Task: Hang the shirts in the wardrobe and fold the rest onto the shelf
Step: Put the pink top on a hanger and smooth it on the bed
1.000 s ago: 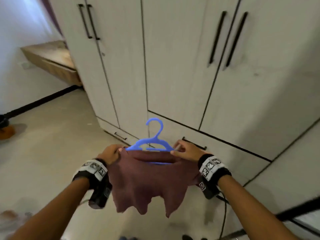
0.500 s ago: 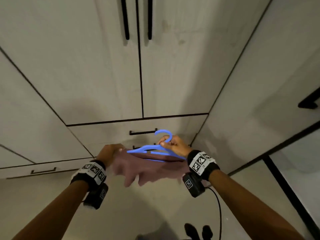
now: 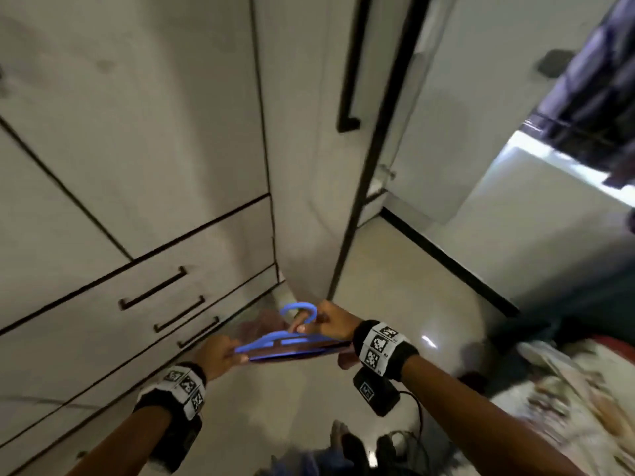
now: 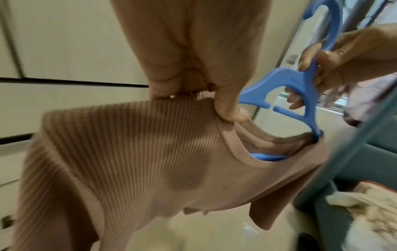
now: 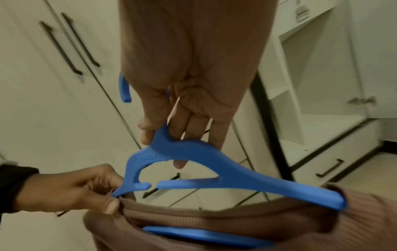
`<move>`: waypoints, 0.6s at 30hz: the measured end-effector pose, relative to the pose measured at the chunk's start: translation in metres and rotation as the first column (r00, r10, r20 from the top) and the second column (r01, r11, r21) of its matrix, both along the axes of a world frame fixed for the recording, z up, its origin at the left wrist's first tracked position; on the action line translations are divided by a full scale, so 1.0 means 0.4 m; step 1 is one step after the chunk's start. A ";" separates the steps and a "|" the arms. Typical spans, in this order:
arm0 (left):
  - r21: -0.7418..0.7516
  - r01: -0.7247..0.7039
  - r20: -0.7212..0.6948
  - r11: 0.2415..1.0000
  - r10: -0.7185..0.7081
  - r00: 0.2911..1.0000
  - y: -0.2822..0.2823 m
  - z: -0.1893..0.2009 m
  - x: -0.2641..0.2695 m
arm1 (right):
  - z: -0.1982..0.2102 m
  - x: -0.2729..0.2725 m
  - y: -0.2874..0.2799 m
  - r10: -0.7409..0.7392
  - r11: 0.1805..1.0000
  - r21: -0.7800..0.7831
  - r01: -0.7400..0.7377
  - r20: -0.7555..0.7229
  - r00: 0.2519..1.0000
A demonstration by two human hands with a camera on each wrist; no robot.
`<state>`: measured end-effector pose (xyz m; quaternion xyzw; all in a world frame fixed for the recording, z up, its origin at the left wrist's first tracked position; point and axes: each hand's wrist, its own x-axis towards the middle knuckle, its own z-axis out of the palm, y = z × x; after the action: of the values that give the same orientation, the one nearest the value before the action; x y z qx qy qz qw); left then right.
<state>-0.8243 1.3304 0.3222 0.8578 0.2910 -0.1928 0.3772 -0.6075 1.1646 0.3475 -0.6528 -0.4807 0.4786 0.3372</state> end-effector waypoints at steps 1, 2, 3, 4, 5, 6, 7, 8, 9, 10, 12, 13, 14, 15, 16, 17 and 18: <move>0.011 0.037 0.022 0.999 -0.037 0.999 -0.043 0.002 0.040 | -0.004 0.030 -0.053 -0.029 1.000 -0.001 0.029 0.003 1.000; -0.014 0.077 0.041 0.997 -0.077 0.996 -0.086 0.011 0.083 | -0.008 0.065 -0.107 -0.062 0.998 -0.010 0.062 0.004 0.998; -0.041 0.125 0.061 0.991 -0.123 0.991 -0.120 0.007 0.127 | -0.003 0.098 -0.160 -0.101 0.994 -0.036 0.101 0.006 0.995; -0.043 0.164 0.081 0.986 -0.160 0.984 -0.150 0.002 0.175 | 0.000 0.134 -0.214 -0.137 0.989 -0.063 0.137 0.007 0.991; -0.029 0.200 0.105 0.979 -0.196 0.975 -0.180 -0.002 0.226 | 0.007 0.172 -0.265 -0.178 0.980 -0.082 0.179 0.018 0.984; -0.029 0.230 0.117 0.973 -0.225 0.967 -0.213 0.001 0.279 | 0.017 0.209 -0.315 -0.220 0.972 -0.081 0.222 0.029 0.975; -0.037 0.255 0.131 0.966 -0.248 0.960 -0.245 0.006 0.333 | 0.029 0.246 -0.362 -0.263 0.961 -0.077 0.266 0.056 0.963; -0.012 0.292 0.151 0.956 -0.287 0.946 -0.276 0.012 0.387 | 0.040 0.287 -0.404 -0.305 0.948 -0.068 0.310 0.079 0.949; 0.006 0.324 0.170 0.946 -0.320 0.932 -0.305 0.019 0.442 | 0.053 0.328 -0.444 -0.349 0.932 -0.065 0.357 0.109 0.931; 0.017 0.343 0.181 0.939 -0.341 0.923 -0.334 0.034 0.496 | 0.062 0.374 -0.481 -0.391 0.914 -0.066 0.401 0.129 0.912; 0.029 0.356 0.196 0.934 -0.354 0.914 -0.374 0.051 0.595 | 0.085 0.467 -0.558 -0.473 0.862 -0.122 0.492 0.156 0.867; 0.036 0.352 0.211 0.935 -0.351 0.912 -0.388 0.060 0.642 | 0.096 0.513 -0.600 -0.518 0.824 -0.156 0.544 0.182 0.836; 0.040 0.341 0.227 0.939 -0.341 0.912 -0.398 0.072 0.688 | 0.098 0.562 -0.644 -0.552 0.790 -0.174 0.588 0.215 0.805; 0.041 0.326 0.250 0.944 -0.326 0.912 -0.404 0.082 0.732 | 0.101 0.608 -0.685 -0.576 0.757 -0.179 0.628 0.269 0.771; 0.049 0.315 0.280 0.948 -0.316 0.907 -0.410 0.098 0.774 | 0.097 0.652 -0.723 -0.575 0.739 -0.167 0.653 0.351 0.739; 0.056 0.302 0.316 0.952 -0.304 0.899 -0.413 0.112 0.815 | 0.103 0.686 -0.752 -0.546 0.734 -0.159 0.660 0.439 0.713; 0.068 0.289 0.345 0.955 -0.294 0.891 -0.415 0.130 0.854 | 0.106 0.719 -0.777 -0.510 0.742 -0.148 0.654 0.508 0.694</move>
<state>-0.4826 1.1643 0.3741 0.9150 0.0884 -0.0886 0.3835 -0.3197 0.8539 0.3899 -0.9069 -0.2243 0.2570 0.2472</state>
